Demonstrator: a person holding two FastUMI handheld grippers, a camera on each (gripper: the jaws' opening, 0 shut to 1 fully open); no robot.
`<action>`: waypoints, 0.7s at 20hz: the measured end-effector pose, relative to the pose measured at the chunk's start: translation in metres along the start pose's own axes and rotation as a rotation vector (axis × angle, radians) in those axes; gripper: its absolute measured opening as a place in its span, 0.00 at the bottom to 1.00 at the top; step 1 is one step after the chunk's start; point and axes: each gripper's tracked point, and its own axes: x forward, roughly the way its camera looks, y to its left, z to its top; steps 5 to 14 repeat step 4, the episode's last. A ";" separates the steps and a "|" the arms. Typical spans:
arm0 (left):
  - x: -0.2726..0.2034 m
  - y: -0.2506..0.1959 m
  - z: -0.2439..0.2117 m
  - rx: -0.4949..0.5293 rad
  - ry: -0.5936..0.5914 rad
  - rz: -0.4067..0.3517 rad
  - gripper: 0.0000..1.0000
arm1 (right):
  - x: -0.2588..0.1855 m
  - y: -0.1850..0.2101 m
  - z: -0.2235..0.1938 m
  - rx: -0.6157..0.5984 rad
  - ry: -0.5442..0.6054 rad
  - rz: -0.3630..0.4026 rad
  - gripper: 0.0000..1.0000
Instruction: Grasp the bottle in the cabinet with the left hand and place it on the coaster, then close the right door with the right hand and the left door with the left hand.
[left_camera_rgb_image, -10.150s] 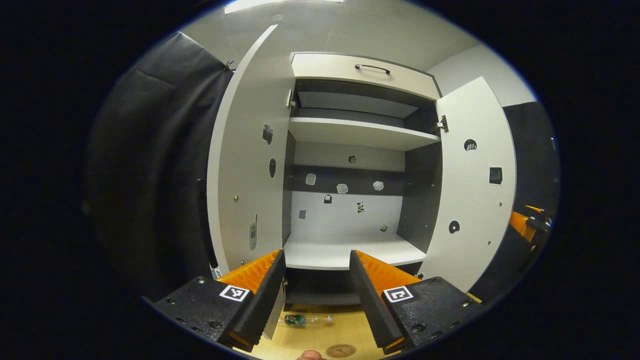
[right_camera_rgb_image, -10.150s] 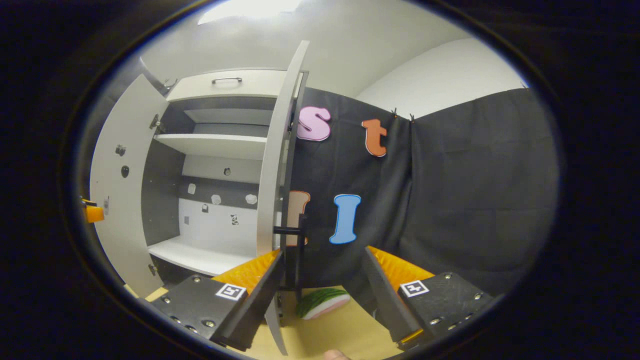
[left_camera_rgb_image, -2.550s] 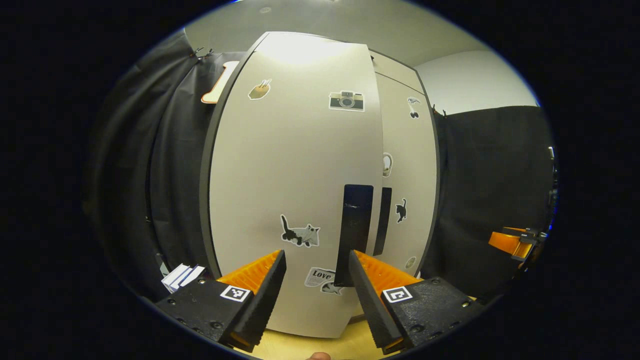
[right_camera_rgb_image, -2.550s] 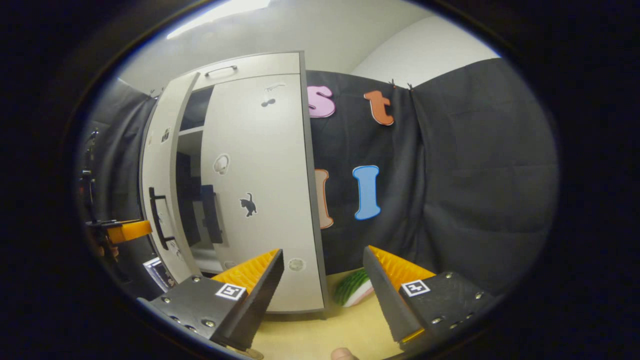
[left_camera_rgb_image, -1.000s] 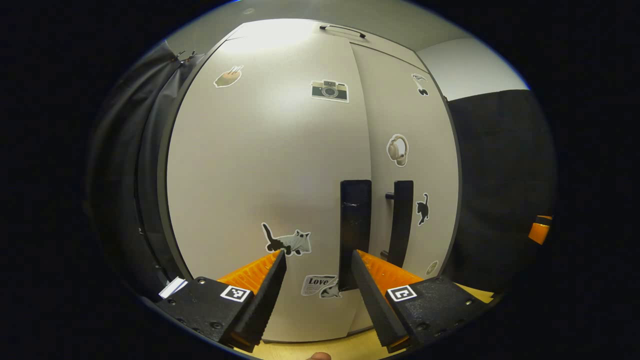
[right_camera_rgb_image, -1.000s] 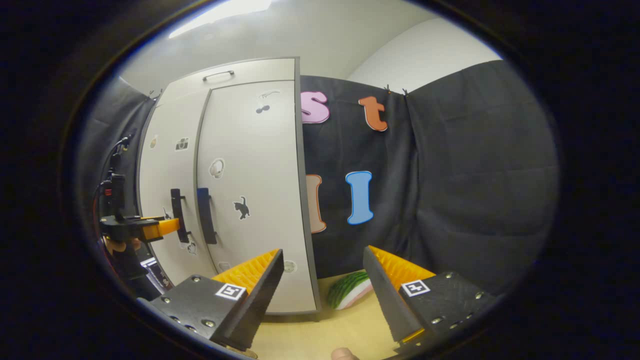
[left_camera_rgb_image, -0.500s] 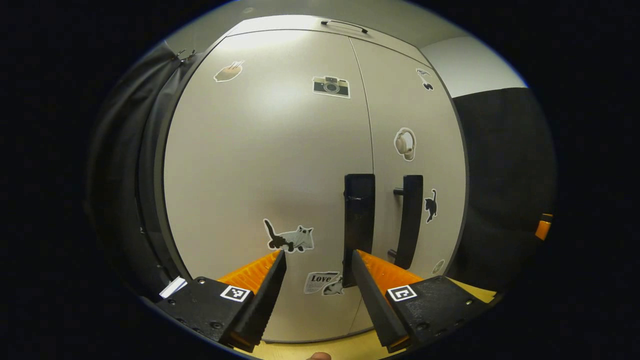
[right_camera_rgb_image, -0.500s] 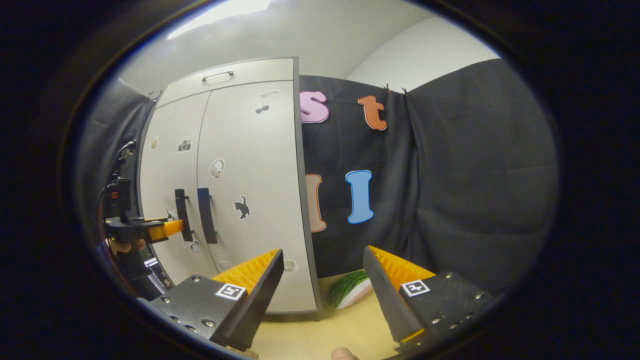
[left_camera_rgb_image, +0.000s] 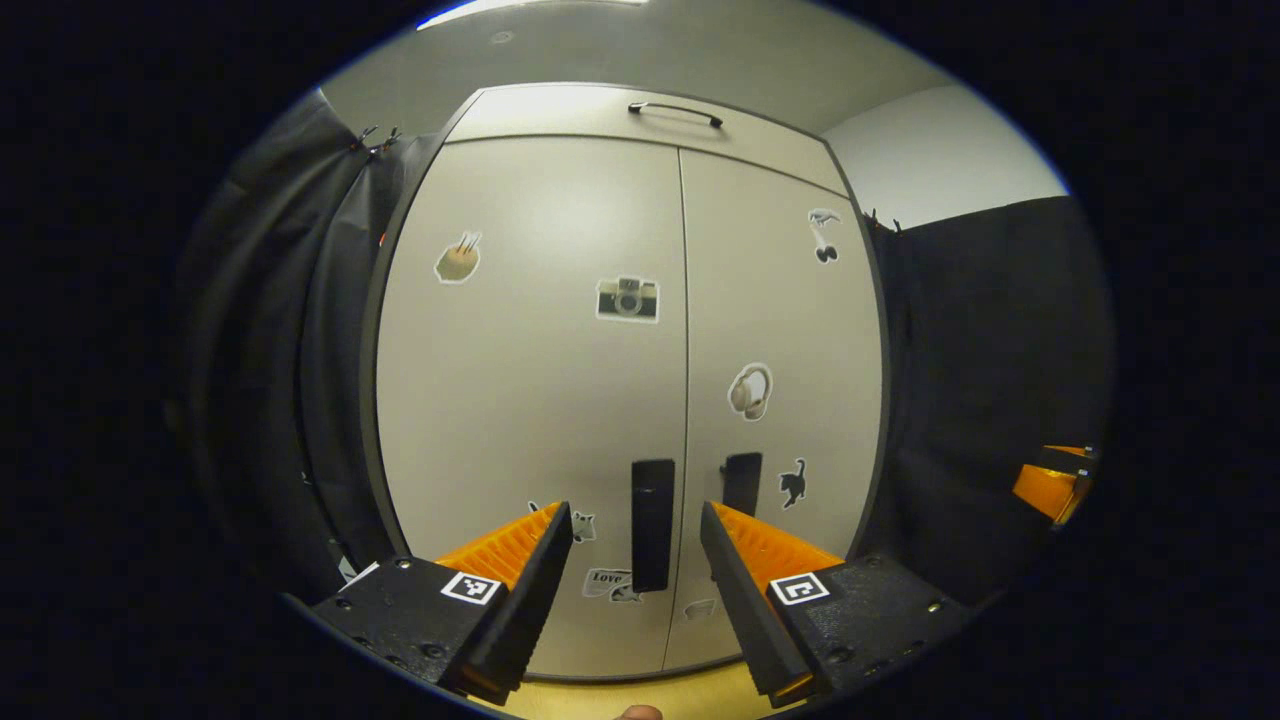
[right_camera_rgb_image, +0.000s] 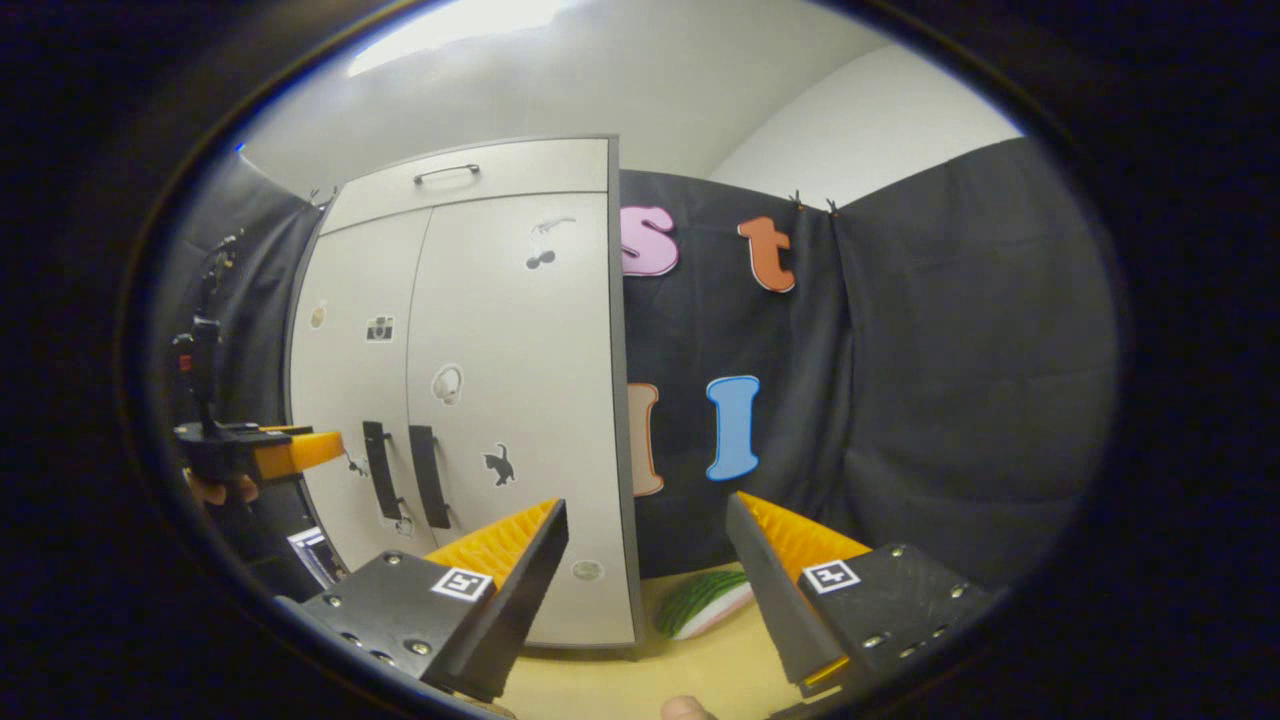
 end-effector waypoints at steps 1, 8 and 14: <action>-0.009 -0.006 0.008 -0.002 -0.004 0.004 0.83 | 0.002 0.001 0.009 0.006 -0.003 0.009 0.97; -0.031 -0.028 0.024 -0.017 -0.002 0.007 0.82 | 0.004 0.003 0.026 0.046 -0.009 0.043 0.97; -0.031 -0.028 0.024 -0.017 -0.002 0.007 0.82 | 0.004 0.003 0.026 0.046 -0.009 0.043 0.97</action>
